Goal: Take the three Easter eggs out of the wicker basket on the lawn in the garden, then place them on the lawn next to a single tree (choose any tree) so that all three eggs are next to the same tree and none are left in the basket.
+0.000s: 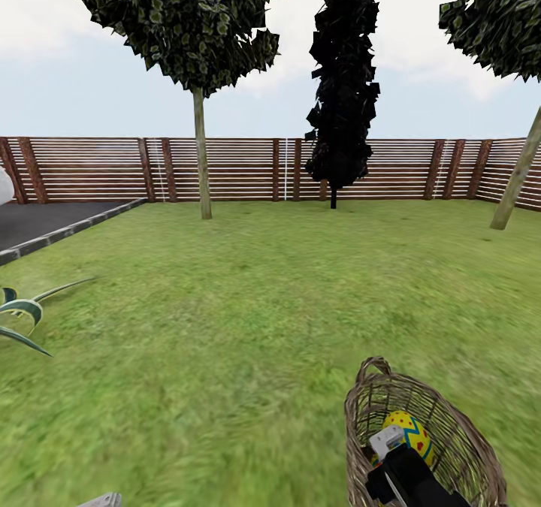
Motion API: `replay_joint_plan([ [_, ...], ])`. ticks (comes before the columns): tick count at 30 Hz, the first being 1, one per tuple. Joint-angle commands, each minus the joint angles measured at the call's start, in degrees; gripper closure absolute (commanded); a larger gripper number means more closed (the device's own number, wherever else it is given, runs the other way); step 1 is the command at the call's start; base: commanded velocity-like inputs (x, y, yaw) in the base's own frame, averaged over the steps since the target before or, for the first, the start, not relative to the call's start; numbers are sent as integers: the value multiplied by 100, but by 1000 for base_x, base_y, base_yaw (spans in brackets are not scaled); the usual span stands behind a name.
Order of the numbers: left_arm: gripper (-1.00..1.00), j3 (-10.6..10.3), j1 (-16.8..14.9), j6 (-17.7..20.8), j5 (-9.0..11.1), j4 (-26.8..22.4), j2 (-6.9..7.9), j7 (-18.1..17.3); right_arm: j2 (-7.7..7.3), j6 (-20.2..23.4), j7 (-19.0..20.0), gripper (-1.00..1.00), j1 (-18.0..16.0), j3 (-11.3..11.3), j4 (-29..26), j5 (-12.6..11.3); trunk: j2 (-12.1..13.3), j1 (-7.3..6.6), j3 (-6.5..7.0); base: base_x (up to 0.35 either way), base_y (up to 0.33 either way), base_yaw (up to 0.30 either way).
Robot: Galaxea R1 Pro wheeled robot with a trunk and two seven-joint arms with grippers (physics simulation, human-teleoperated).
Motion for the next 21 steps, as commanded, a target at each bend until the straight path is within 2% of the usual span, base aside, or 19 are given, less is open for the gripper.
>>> replay_joint_plan([
  [1, -100, 5, 1, 21, 14, -9, 0, -2, -5, 28, 33, -100, -6, 19, -2, 55, -2, -1, -5, 0, 0, 0],
  [8, -100, 5, 1, 19, 16, -9, -1, -2, 20, 28, 33, -100, -6, 27, 16, 55, -2, -1, -5, 0, 0, 0],
  [12, -100, 5, 1, 21, 16, -9, -1, -2, 156, 28, 33, -100, -5, 150, 28, 65, -2, -1, -5, 0, 0, 0],
  [18, -100, 5, 1, 27, 9, -9, -1, -2, 201, 28, 33, -100, -6, 260, 30, 64, -243, 131, -113, 0, 0, 0],
  [21, -100, 5, 1, 27, 8, -9, -1, -2, 203, 28, 33, -100, -5, 266, 31, 64, -243, 131, -113, 0, 0, 0],
])
